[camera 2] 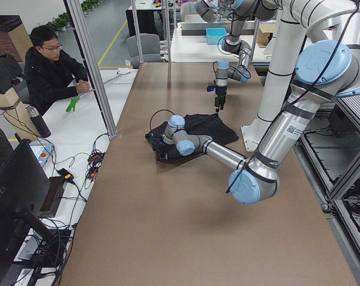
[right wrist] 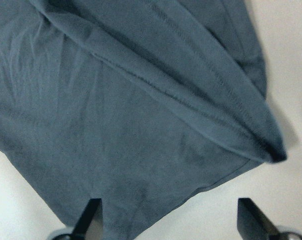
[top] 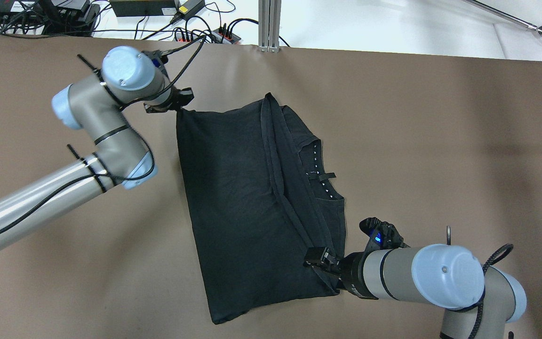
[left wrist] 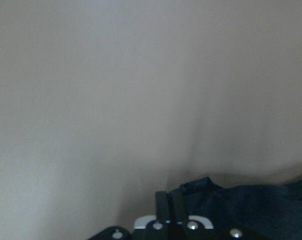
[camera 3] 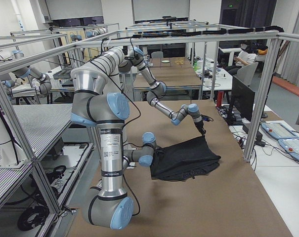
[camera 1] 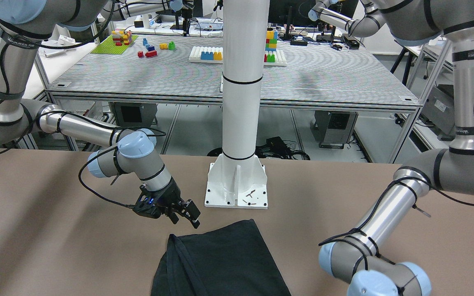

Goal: Fold clothes
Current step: 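Fold the lifted edge over the shirt with the left gripper and release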

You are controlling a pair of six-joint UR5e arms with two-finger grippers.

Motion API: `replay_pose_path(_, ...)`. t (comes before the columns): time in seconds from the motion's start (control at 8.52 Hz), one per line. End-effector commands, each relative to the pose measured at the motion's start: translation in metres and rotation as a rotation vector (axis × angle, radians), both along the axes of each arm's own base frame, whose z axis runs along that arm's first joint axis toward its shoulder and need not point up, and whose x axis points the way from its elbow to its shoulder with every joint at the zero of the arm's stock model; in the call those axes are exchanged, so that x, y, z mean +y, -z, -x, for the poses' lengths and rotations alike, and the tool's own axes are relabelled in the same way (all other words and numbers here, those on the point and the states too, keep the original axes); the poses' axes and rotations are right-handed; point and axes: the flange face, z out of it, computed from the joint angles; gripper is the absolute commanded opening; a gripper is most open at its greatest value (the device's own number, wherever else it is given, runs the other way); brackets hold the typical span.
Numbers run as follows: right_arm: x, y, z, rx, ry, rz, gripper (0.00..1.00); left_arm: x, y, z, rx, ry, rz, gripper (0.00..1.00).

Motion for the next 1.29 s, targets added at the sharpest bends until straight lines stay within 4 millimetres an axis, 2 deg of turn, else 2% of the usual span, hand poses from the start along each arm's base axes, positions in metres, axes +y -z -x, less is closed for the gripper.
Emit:
replay_pose_path(0.0,-0.005,-0.009,0.002,0.035,-0.071,-0.056,0.95,-0.088,0.072,-0.054,-0.073,0.051,0.012,0.00)
replay_pose_path(0.12,-0.007,-0.008,0.001,0.038,-0.093,-0.064,0.95,-0.101,0.061,-0.063,-0.062,0.058,-0.011,0.00)
replay_pose_path(0.23,-0.007,-0.009,0.002,0.040,-0.094,-0.065,0.95,-0.102,0.049,-0.066,-0.046,0.059,-0.034,0.00)
replay_pose_path(0.82,-0.014,-0.011,0.009,0.146,-0.097,-0.137,0.95,-0.114,0.074,-0.073,-0.071,0.083,-0.042,0.00)
replay_pose_path(0.94,-0.017,-0.005,0.010,0.144,-0.111,-0.160,0.95,-0.114,0.084,-0.071,-0.062,0.083,-0.059,0.25)
replay_pose_path(1.06,-0.022,0.002,0.012,0.145,-0.147,-0.188,0.95,-0.120,0.104,-0.053,-0.048,0.081,-0.107,0.94)
replay_pose_path(1.17,-0.021,0.004,0.023,0.169,-0.138,-0.228,0.95,-0.117,0.101,-0.041,-0.051,0.065,-0.149,0.94)
